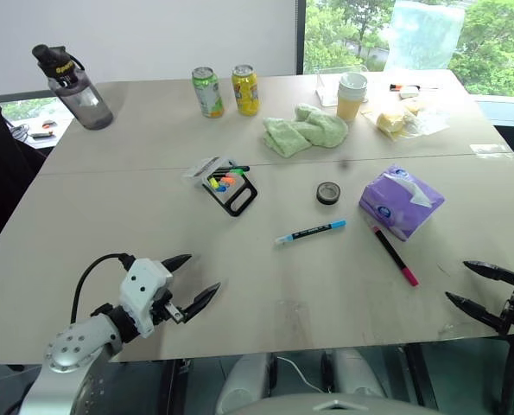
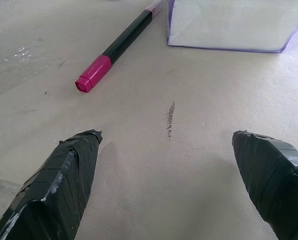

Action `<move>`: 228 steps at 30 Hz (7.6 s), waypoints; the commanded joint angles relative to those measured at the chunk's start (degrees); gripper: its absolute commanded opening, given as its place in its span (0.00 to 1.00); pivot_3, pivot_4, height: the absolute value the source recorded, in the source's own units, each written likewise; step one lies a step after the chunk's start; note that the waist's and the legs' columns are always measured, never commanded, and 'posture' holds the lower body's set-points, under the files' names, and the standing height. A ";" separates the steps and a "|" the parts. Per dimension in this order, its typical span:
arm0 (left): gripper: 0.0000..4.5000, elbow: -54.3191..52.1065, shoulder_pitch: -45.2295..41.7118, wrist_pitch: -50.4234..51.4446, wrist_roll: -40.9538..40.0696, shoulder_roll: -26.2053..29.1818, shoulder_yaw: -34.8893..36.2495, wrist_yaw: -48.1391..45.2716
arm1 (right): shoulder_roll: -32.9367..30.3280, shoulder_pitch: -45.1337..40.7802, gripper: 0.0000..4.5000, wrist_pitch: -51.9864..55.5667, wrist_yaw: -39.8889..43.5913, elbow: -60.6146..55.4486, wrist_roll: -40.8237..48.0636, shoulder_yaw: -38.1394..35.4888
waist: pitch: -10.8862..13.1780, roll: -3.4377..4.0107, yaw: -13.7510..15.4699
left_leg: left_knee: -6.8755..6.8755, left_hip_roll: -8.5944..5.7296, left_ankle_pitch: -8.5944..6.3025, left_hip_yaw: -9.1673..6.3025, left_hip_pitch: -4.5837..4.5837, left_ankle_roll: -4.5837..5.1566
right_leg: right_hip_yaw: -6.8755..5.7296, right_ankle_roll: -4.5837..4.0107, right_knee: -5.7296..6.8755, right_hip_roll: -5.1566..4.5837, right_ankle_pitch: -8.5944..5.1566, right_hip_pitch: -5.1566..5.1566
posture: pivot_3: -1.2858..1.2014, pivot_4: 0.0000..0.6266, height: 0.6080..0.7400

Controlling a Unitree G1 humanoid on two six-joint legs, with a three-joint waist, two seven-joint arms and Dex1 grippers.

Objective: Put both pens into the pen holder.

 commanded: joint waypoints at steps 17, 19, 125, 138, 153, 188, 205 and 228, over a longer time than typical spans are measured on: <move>0.99 1.54 -2.48 -1.58 1.40 -0.16 -1.22 -0.71 | 0.88 0.43 1.00 -0.39 -0.43 -1.89 0.29 -0.86 | 0.00 0.01 0.01 | 0.00 0.00 0.00 0.02 0.00 0.00 | 0.02 0.00 0.00 0.00 0.00 -0.02 | 0.52 0.24 1.00; 0.99 1.45 -2.44 -1.90 1.28 -0.17 -1.19 -0.97 | 0.91 0.43 1.00 -0.35 -0.46 -1.95 0.30 -0.83 | 0.00 0.02 0.00 | 0.00 0.00 0.00 0.02 0.00 0.00 | 0.02 0.00 0.00 0.00 0.00 -0.02 | 0.52 0.24 1.00; 1.00 -8.24 -22.18 15.20 -14.32 6.16 -1.80 -2.08 | 17.68 -54.86 0.01 42.18 -24.85 -9.17 -34.72 45.27 | 0.23 0.02 -1.78 | 0.60 -0.05 0.19 0.28 -1.10 -0.31 | 0.10 0.03 0.87 0.07 0.02 -1.44 | 0.52 0.24 1.00; 1.00 -8.73 -21.76 14.37 -13.91 4.62 -1.87 -1.75 | 24.91 -69.56 0.27 16.52 -51.19 8.56 -33.98 30.73 | 0.23 0.02 -1.94 | 0.59 -0.06 0.22 0.40 -1.36 -0.38 | 0.14 0.03 0.99 0.10 0.02 -1.87 | 0.52 0.24 1.00; 1.00 -8.30 -22.68 14.32 -13.12 3.46 -3.46 -2.02 | 21.80 -63.35 0.66 12.75 -44.66 7.20 -31.04 29.14 | 0.20 -0.03 -3.18 | 0.60 -0.07 0.23 0.44 -1.45 -0.37 | 0.16 0.03 1.02 0.09 0.03 -1.93 | 0.52 0.24 1.00; 1.00 1.92 -35.00 13.51 -14.39 2.12 -10.00 -12.44 | 11.84 -5.22 0.99 91.82 -54.76 -79.65 -12.54 11.41 | 0.09 -0.12 -0.25 | 1.08 -0.11 0.21 0.11 -1.80 -0.34 | 0.04 0.06 1.07 0.09 0.04 -1.92 | 0.52 0.24 1.00; 1.00 -0.94 -32.19 14.41 -15.80 3.63 -8.38 -12.54 | 13.30 -1.23 0.01 87.31 -57.05 -73.26 -11.63 13.48 | -0.06 -0.32 -0.20 | 1.00 -0.11 0.16 0.11 -1.01 -0.26 | 0.03 0.07 0.91 0.07 0.02 -1.05 | 0.52 0.24 1.00; 1.00 -0.53 -33.58 15.03 -15.66 4.80 -8.99 -13.51 | 14.29 -8.24 0.00 67.37 -54.11 -68.26 -10.51 14.13 | -0.06 -0.33 -0.32 | 1.03 -0.10 0.15 0.09 -0.81 -0.25 | 0.02 0.08 0.91 0.09 0.02 -0.83 | 0.52 0.24 1.00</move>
